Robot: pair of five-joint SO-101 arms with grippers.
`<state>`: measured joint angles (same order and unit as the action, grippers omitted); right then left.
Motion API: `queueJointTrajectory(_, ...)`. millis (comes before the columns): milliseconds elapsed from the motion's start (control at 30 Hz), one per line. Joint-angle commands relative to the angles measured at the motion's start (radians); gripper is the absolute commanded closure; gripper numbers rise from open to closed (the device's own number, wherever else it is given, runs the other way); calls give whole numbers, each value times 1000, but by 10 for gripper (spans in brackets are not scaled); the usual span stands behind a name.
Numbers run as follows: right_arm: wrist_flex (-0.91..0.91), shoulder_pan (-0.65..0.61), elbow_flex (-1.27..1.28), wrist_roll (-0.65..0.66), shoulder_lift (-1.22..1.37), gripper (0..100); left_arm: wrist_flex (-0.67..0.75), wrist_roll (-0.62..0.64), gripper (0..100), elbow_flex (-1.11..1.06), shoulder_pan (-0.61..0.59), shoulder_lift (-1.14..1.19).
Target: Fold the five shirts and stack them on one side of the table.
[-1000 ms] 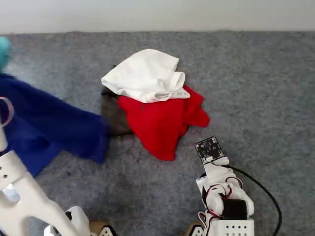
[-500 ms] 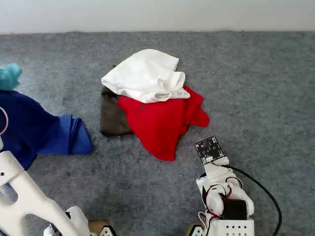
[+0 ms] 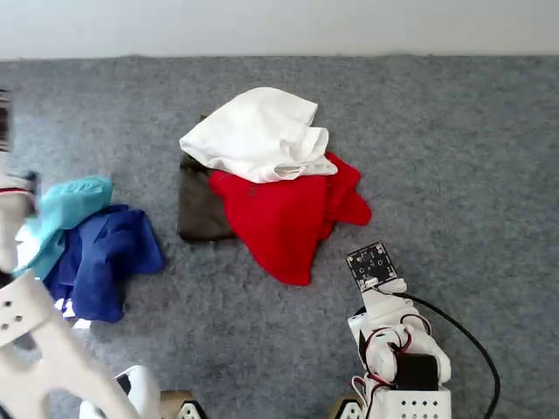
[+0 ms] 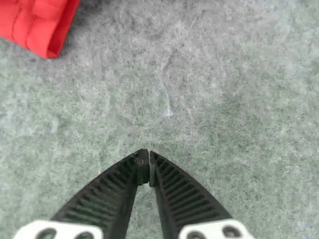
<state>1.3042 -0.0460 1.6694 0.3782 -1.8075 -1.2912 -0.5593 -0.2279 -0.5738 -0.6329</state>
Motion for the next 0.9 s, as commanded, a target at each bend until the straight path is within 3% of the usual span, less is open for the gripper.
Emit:
queueJointTrajectory(0,5,1,12,-5,-5,979,-106,-20,732,-81,180,-21)
queueJointTrajectory(133,5,1,12,-5,-5,979,-35,-20,821,-283,272,12)
queueJointTrajectory(300,5,1,12,-5,-5,979,130,-26,886,-489,272,120)
queueJointTrajectory(400,5,1,12,-5,-5,979,199,-104,889,-541,253,226)
queueJointTrajectory(633,5,1,12,-5,-5,979,290,-126,889,-343,-57,476)
queueJointTrajectory(867,5,1,12,-5,-5,979,210,-123,889,-74,-242,640)
